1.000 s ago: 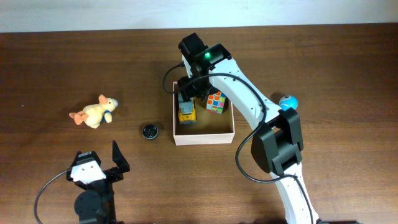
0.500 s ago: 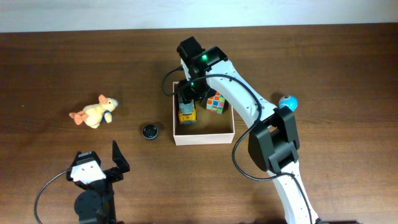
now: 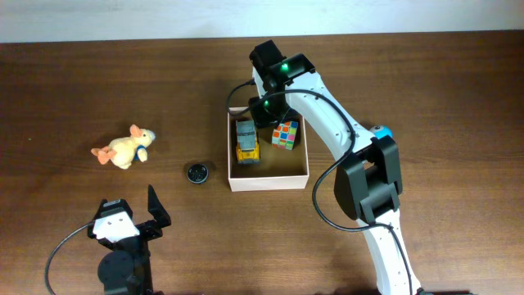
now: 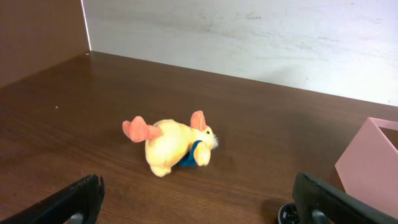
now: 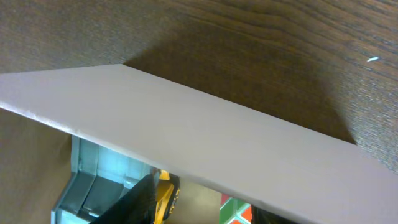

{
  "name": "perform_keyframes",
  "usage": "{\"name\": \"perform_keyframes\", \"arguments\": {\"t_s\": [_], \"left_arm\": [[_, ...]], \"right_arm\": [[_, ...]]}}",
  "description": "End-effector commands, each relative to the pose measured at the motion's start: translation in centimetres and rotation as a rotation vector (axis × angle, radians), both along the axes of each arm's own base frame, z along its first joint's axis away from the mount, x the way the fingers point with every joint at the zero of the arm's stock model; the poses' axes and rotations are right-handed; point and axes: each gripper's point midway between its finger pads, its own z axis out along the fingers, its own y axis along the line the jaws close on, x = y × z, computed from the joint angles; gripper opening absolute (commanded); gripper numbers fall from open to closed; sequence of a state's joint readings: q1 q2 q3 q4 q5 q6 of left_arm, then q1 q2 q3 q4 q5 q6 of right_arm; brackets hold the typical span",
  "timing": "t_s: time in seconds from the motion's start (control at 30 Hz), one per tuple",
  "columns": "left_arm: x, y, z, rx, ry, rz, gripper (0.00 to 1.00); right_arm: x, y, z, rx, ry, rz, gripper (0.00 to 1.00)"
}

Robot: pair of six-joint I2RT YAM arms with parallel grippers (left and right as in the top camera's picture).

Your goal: Pack container

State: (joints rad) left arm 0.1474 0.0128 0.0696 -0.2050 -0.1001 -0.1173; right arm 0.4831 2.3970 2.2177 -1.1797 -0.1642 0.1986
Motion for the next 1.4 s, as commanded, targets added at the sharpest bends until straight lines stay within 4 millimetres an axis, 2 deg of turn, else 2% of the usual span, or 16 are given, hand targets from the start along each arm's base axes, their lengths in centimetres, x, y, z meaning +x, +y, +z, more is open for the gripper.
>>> {"name": "perform_keyframes", "arguments": {"t_s": [0.0, 0.13, 0.37, 0.5, 0.9, 1.2, 1.37], "left_arm": [[0.1, -0.1, -0.3, -0.001, 0.003, -0.012, 0.99], [0.1, -0.1, -0.3, -0.001, 0.003, -0.012, 0.99], [0.1, -0.1, -0.3, -0.001, 0.003, -0.012, 0.99], [0.1, -0.1, -0.3, -0.001, 0.003, -0.012, 0.99], [0.1, -0.1, -0.3, -0.001, 0.003, -0.012, 0.99], [0.1, -0.1, -0.3, -0.001, 0.003, -0.012, 0.99], [0.1, -0.1, -0.3, -0.001, 0.003, -0.012, 0.99]], "right_arm": [[-0.4, 0.5, -0.7, 0.008, 0.012, 0.029, 0.36], [-0.1, 0.7, -0.6, 0.013, 0.003, 0.03, 0.22], [-0.1, 0.6, -0.8, 0.009, 0.004, 0.029, 0.21], [-0.1, 0.6, -1.5, -0.001, 0.013, 0.028, 0.16], [-0.8, 0.5, -2.6, -0.021, 0.048, 0.032, 0.16], [-1.6, -1.6, -3.0, -0.127, 0.073, 0.022, 0.16], [-1.8, -1.7, -3.0, -0.13, 0.078, 0.031, 0.16]]}}
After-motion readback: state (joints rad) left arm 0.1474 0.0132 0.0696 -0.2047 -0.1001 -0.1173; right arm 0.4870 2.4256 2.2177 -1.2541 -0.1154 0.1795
